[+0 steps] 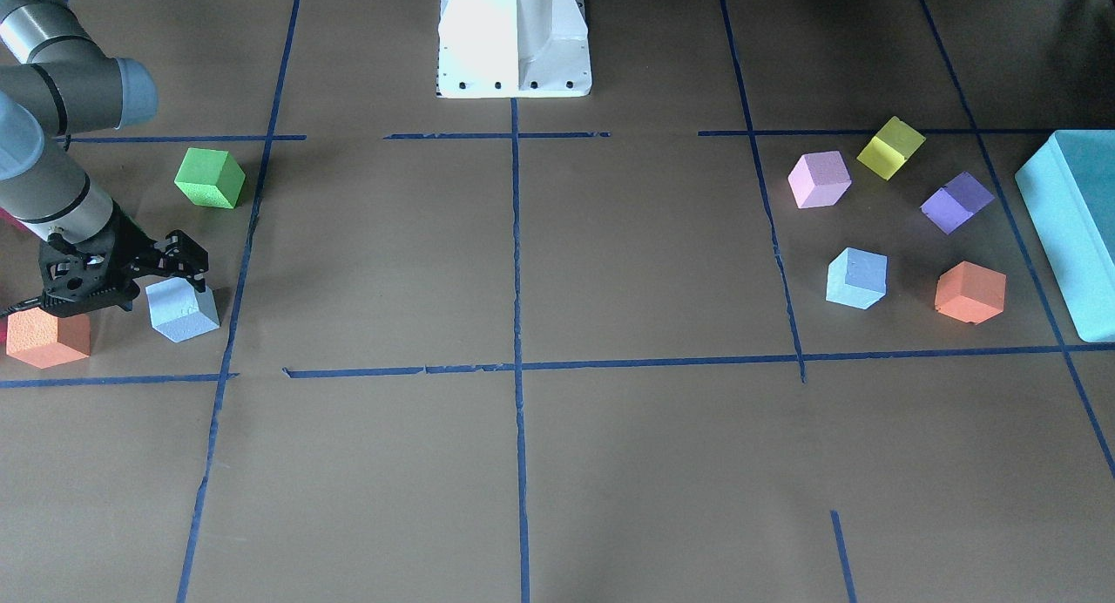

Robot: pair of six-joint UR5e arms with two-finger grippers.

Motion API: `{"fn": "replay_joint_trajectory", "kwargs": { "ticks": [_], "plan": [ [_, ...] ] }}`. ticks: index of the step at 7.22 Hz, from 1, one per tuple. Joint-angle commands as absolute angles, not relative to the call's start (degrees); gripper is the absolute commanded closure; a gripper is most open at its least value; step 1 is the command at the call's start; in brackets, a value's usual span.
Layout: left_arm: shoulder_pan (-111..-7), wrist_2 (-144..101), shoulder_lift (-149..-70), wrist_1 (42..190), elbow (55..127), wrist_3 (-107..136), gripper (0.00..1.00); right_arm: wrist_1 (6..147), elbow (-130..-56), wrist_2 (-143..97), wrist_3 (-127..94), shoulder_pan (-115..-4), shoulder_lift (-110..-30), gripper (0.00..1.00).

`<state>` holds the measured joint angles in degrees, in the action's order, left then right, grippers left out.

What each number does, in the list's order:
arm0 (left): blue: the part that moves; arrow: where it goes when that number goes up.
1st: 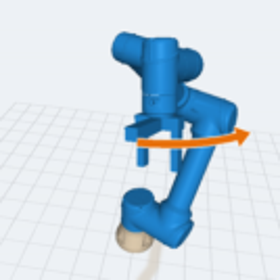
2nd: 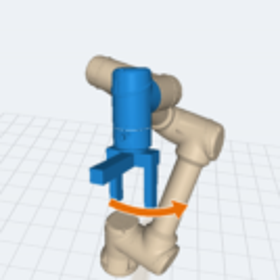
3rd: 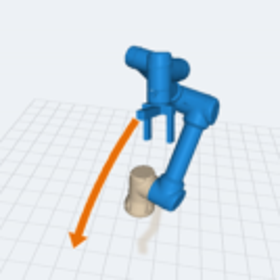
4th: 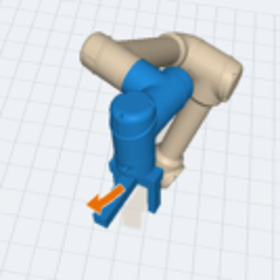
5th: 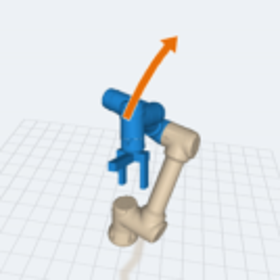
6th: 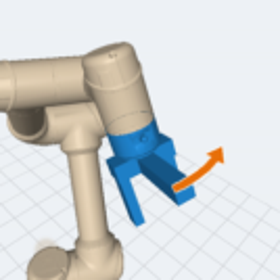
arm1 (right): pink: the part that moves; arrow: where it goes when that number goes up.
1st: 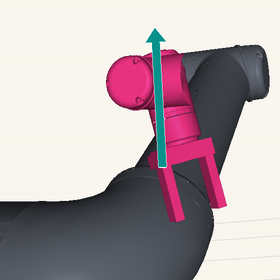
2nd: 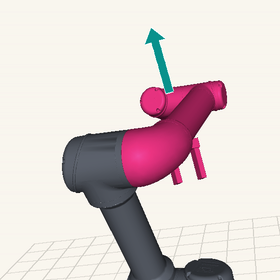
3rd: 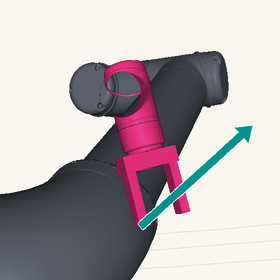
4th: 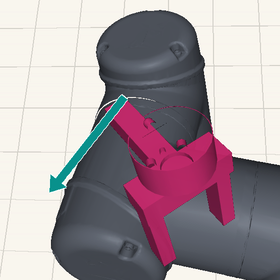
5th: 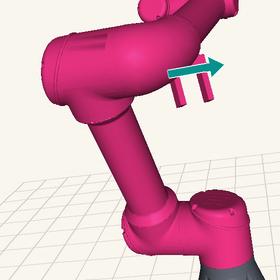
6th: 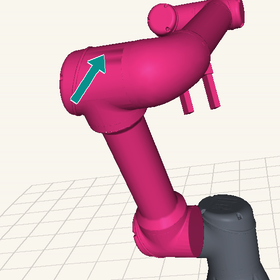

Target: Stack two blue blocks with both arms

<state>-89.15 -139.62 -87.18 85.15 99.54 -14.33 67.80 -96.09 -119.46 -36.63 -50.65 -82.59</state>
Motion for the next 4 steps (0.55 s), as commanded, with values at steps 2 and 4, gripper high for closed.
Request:
{"fn": "replay_joint_trajectory", "kwargs": {
  "ticks": [2, 4],
  "plan": [
    [-89.1, -139.7, -86.5, 85.2, 100.1, -14.3, 0.0, 67.8, -94.0, -118.9, -36.7, -48.8, -81.9, 0.27],
    [-89.1, -139.7, -86.5, 85.3, 100.6, -14.3, 0.0, 67.8, -95.3, -119.5, -36.6, -48.9, -80.9, 0.97]
  ]
}}
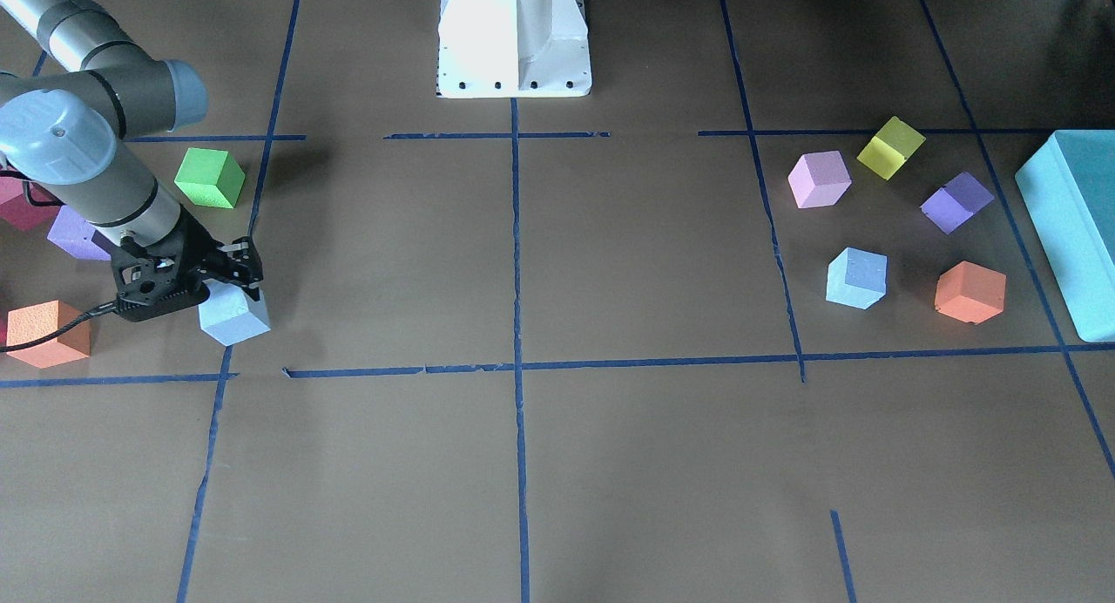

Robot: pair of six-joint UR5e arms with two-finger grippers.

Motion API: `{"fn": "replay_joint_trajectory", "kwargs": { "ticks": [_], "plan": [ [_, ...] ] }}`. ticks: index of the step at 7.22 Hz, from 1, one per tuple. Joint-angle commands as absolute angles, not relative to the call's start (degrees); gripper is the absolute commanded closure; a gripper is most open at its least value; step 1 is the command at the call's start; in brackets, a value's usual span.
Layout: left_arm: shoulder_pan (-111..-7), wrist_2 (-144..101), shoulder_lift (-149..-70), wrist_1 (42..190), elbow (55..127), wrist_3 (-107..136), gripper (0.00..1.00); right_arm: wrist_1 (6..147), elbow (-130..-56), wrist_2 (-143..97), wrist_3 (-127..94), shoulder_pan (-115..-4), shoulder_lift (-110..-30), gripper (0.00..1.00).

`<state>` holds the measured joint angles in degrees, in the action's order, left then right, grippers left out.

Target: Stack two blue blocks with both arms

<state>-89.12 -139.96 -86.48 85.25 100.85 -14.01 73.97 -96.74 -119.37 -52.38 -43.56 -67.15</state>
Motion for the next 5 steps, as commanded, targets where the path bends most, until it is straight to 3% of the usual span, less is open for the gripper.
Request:
{"fn": "replay_joint_trajectory", "kwargs": {
  "ticks": [1, 2, 5],
  "plan": [
    [-89.1, -142.7, -86.5, 85.3, 100.9, -13.8, 0.0, 76.7, -93.1, -114.8, -71.6, -35.5, -54.2, 1.0],
    [-89.1, -142.9, -86.5, 85.2, 100.8, -13.8, 0.0, 76.8, -85.4, -114.2, -79.6, -33.5, -47.6, 1.0],
    [-89.1, -143.0, -86.1, 85.2, 100.9, -13.8, 0.0, 79.3, -81.8, -111.5, -80.5, -30.7, -44.8, 0.99]
  ]
}}
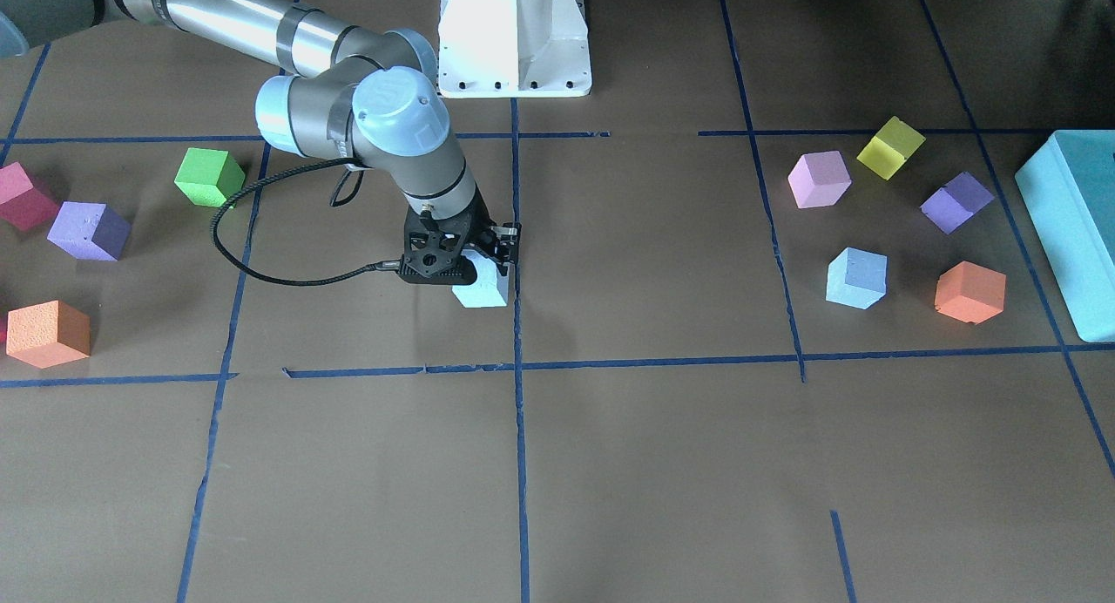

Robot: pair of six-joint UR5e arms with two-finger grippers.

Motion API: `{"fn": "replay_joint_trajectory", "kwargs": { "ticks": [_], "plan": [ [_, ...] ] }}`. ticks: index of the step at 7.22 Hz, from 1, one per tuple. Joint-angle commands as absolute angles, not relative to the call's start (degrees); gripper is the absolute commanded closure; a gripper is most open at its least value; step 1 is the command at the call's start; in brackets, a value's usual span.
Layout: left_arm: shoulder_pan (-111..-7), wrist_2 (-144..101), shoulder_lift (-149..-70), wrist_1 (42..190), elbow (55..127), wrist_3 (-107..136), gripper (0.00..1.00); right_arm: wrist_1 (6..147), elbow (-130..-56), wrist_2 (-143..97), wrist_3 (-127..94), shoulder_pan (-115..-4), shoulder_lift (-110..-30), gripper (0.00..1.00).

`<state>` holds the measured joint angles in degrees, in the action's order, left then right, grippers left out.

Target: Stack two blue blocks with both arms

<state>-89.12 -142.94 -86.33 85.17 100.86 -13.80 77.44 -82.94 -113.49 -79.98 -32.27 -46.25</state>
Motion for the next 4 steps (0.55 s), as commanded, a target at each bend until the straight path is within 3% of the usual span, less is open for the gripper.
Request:
{"fn": "replay_joint_trajectory", "kwargs": {
  "ticks": [1, 4],
  "plan": [
    [-89.1, -143.0, -85.7, 85.2, 100.9, -13.8, 0.0, 80.8, -81.7, -109.4, -80.2, -29.4, -44.3, 0.98],
    [-89.1, -143.0, -85.7, 85.3, 100.9, -13.8, 0.0, 80.9, -81.7, -108.6, -79.5, -28.0, -43.9, 0.97]
  ]
}}
